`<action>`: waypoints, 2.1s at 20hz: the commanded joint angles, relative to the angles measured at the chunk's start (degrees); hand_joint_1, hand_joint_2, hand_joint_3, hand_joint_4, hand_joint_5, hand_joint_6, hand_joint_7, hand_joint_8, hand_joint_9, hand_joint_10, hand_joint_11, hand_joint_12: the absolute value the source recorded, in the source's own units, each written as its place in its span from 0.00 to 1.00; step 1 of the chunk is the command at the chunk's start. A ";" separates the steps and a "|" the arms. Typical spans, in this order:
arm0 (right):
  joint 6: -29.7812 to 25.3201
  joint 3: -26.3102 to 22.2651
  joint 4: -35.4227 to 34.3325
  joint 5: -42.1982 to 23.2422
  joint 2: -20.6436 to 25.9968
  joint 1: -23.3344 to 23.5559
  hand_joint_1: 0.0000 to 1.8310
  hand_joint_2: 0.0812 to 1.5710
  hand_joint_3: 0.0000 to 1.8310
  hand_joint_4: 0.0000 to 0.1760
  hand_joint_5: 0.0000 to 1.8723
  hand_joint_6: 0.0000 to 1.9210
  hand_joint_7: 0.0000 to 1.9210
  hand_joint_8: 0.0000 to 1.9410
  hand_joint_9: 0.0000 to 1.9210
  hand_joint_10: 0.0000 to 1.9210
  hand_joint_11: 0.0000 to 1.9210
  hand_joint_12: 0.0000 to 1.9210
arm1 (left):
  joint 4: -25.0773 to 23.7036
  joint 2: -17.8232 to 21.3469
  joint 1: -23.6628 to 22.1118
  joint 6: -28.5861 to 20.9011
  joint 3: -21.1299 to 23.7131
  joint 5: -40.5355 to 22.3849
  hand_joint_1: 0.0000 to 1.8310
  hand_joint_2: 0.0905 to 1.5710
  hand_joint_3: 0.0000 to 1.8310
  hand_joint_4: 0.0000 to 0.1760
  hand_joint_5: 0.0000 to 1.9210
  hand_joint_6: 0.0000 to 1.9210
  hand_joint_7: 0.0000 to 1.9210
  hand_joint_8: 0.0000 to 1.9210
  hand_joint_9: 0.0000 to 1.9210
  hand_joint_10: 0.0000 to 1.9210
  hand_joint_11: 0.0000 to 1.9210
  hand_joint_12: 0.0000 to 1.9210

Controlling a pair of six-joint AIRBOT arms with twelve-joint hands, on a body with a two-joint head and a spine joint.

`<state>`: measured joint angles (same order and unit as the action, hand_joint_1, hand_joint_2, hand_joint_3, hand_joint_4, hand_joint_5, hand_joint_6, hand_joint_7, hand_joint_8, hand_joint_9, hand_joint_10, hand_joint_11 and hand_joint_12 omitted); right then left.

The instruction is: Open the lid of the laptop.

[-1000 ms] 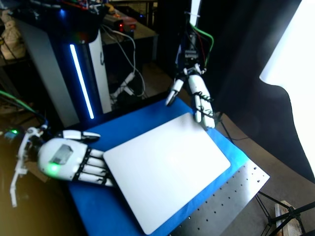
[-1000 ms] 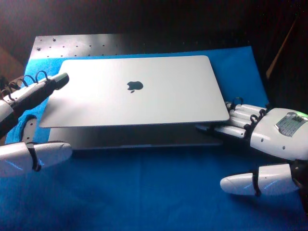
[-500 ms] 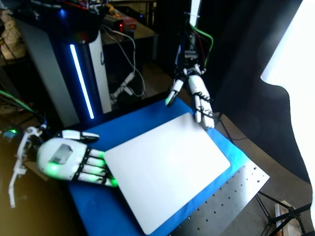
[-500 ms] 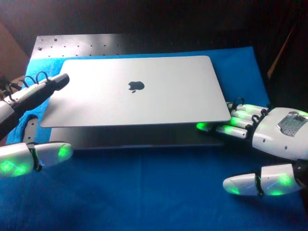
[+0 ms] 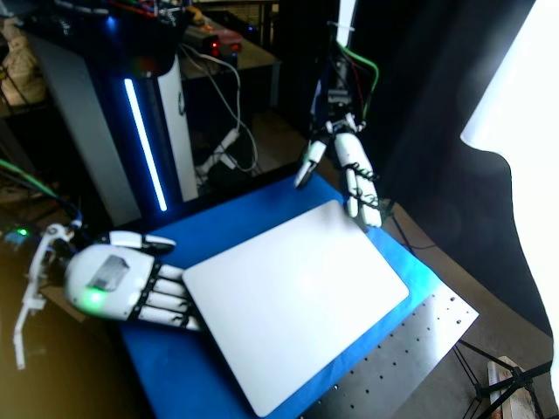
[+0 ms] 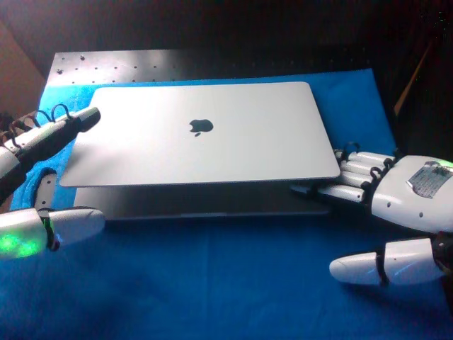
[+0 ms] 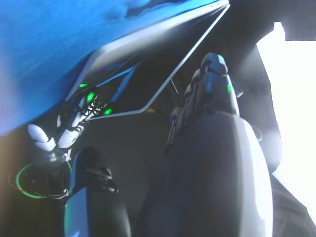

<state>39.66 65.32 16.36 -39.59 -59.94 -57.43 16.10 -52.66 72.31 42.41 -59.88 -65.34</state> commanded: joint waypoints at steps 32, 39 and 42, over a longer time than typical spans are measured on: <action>-0.19 -0.99 6.74 -3.84 -1.97 0.69 0.00 0.75 0.00 0.00 0.00 0.00 0.00 0.00 0.00 0.00 0.00 0.00 | -4.70 -9.23 -25.59 11.39 -11.09 11.04 0.42 0.62 0.00 0.91 0.00 0.00 0.00 0.00 0.00 0.00 0.00 0.00; -0.19 0.72 6.04 -2.99 -1.67 1.92 0.00 0.73 0.00 0.00 0.00 0.00 0.00 0.00 0.00 0.00 0.00 0.00 | -5.01 -9.92 -25.57 11.38 -11.00 11.57 0.42 0.62 0.00 0.99 0.00 0.00 0.00 0.00 0.00 0.00 0.00 0.00; -0.18 1.34 6.06 -2.45 -1.39 3.39 0.00 0.73 0.00 0.00 0.00 0.00 0.00 0.00 0.00 0.00 0.00 0.00 | -5.01 -10.24 -25.53 11.38 -10.99 11.62 0.41 0.62 0.00 0.98 0.00 0.00 0.00 0.00 0.00 0.00 0.00 0.00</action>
<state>39.59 66.37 24.32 -38.26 -61.19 -54.87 10.68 -62.67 47.55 54.24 -70.67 -46.02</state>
